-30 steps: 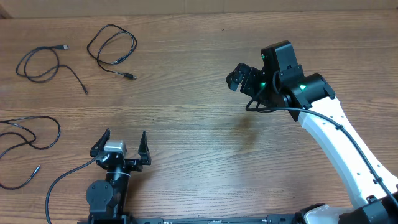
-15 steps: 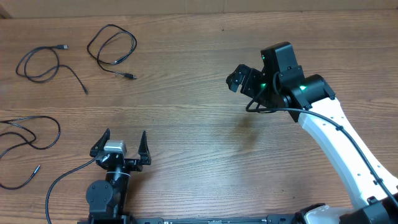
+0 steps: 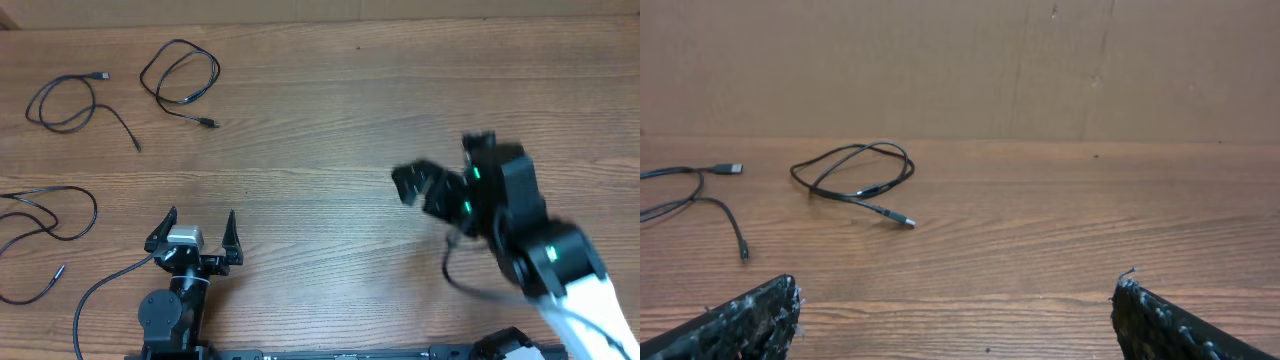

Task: Untangle cables

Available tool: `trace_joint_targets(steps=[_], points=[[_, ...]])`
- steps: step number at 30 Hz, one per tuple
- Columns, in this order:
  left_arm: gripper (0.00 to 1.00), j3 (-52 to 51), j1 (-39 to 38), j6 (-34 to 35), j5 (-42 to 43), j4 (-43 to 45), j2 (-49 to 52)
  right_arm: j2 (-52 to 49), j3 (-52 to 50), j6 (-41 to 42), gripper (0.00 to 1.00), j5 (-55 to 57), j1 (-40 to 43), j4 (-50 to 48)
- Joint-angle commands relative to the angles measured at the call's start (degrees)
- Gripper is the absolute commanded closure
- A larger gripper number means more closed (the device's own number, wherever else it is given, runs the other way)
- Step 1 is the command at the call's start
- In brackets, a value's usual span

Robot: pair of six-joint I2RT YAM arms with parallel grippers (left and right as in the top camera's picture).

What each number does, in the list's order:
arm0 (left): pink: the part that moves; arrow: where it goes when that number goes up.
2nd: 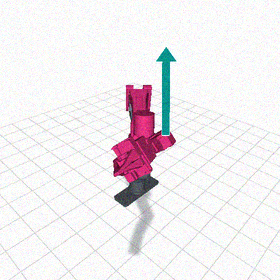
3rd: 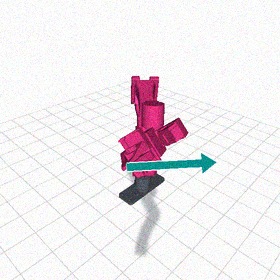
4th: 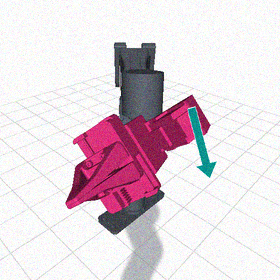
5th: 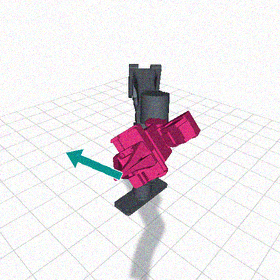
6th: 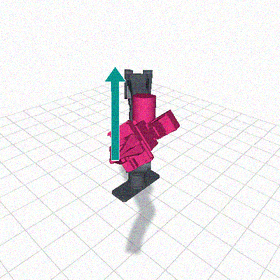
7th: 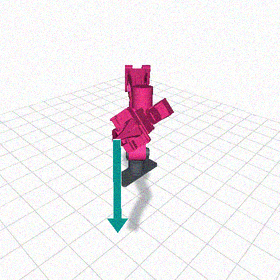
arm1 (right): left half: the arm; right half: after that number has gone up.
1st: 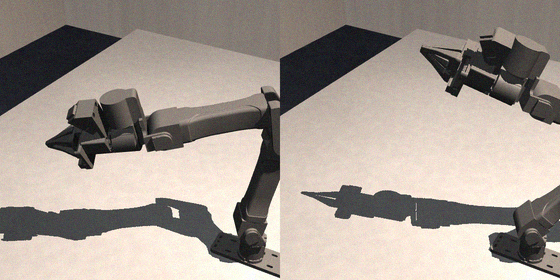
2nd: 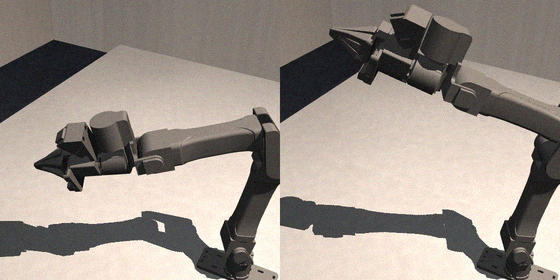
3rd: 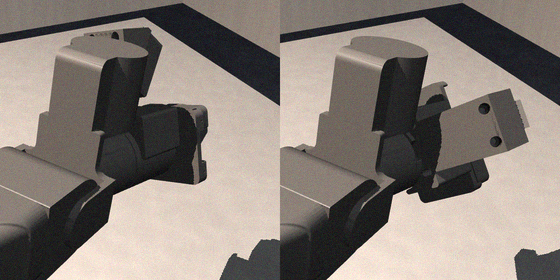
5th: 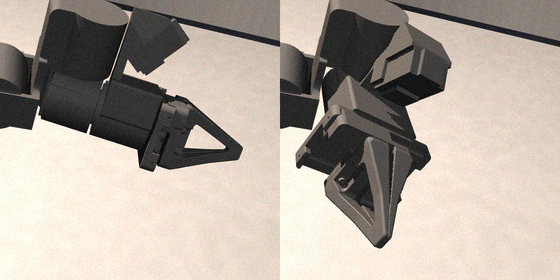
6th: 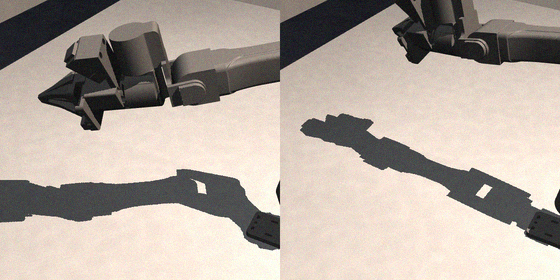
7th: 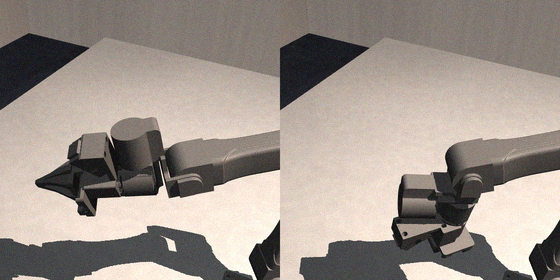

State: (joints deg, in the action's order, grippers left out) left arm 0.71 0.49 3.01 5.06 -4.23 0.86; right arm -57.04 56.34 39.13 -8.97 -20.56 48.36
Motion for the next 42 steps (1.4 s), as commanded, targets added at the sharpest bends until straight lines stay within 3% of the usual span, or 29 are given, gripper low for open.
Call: trace_joint_targets(steps=[1, 5, 12, 18, 27, 32, 42], points=[[0.00, -0.5, 0.3, -0.5, -0.6, 0.2, -0.7, 10.5, -7.3, -0.1, 0.00, 0.4, 0.4, -0.2], [0.00, -0.5, 0.3, -0.4, -0.6, 0.1, -0.7, 23.0, -14.0, -0.1, 0.00, 3.9, 1.3, -0.2], [0.00, -0.5, 0.3, -0.4, -0.6, 0.1, -0.7, 39.1, -22.7, -0.9, 0.00, 7.0, 10.5, -6.9], [0.00, -0.5, 0.3, -0.4, -0.6, 0.1, -0.7, 49.0, -32.4, -11.6, 0.00, 5.6, 15.2, -19.3], [0.00, -0.5, 0.3, -0.4, -0.6, 0.1, -0.7, 52.2, -43.5, -20.3, 0.00, 4.9, 15.6, -39.5], [0.00, -0.5, 0.3, -0.4, -0.6, 0.1, -0.7, 56.8, -48.9, -22.1, 0.00, 4.8, 18.5, -41.1], [0.00, -0.5, 0.3, -0.4, -0.6, 0.2, -0.7, 56.9, -55.8, -24.9, 0.00, 3.3, 23.2, -44.6]])
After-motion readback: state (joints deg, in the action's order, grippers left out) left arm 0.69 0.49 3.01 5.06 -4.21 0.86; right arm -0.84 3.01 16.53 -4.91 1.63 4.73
